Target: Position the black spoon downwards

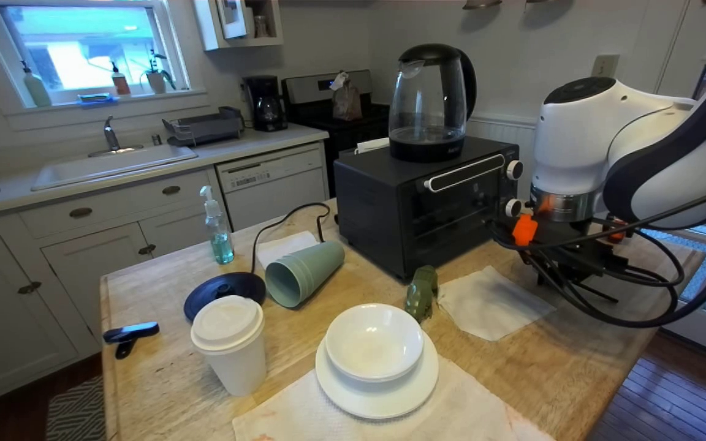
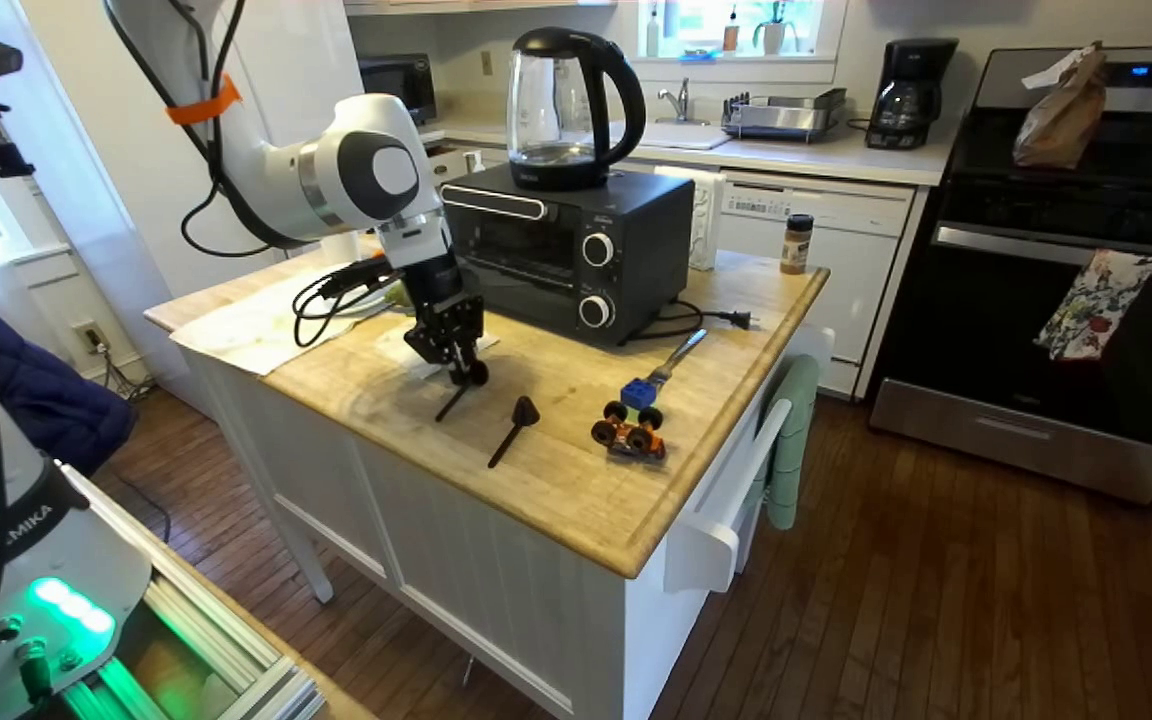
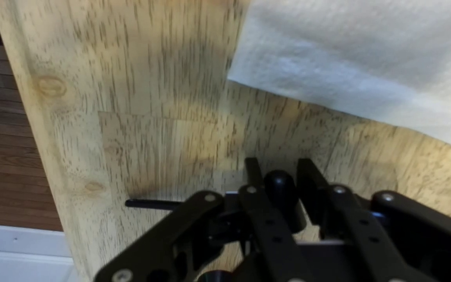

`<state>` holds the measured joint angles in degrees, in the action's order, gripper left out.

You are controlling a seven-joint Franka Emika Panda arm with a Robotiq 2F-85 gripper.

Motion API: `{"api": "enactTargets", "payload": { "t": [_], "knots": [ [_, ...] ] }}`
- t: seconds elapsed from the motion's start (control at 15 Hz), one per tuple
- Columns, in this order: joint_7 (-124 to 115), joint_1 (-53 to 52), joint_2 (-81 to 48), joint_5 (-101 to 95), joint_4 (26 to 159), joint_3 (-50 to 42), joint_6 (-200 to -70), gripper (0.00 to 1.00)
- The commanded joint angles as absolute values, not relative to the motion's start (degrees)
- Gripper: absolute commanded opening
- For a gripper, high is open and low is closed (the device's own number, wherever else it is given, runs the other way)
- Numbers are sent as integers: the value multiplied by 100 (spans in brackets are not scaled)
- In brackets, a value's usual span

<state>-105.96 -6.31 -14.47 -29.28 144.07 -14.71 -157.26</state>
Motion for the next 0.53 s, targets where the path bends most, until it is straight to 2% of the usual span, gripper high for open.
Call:
{"api": "enactTargets", "payload": {
  "t": [0.0, 0.13, 0.4, 0.47],
  "knots": [
    [-10653, -643, -1539, -2977, 14398, -1525, -15790, 23],
    [-10651, -629, -1527, -2978, 14414, -1538, -15799, 19],
    [-10652, -612, -1523, -2977, 14438, -1562, -15812, 4],
    [-10655, -613, -1514, -2980, 14440, -1571, -15812, 16]
  ]
}}
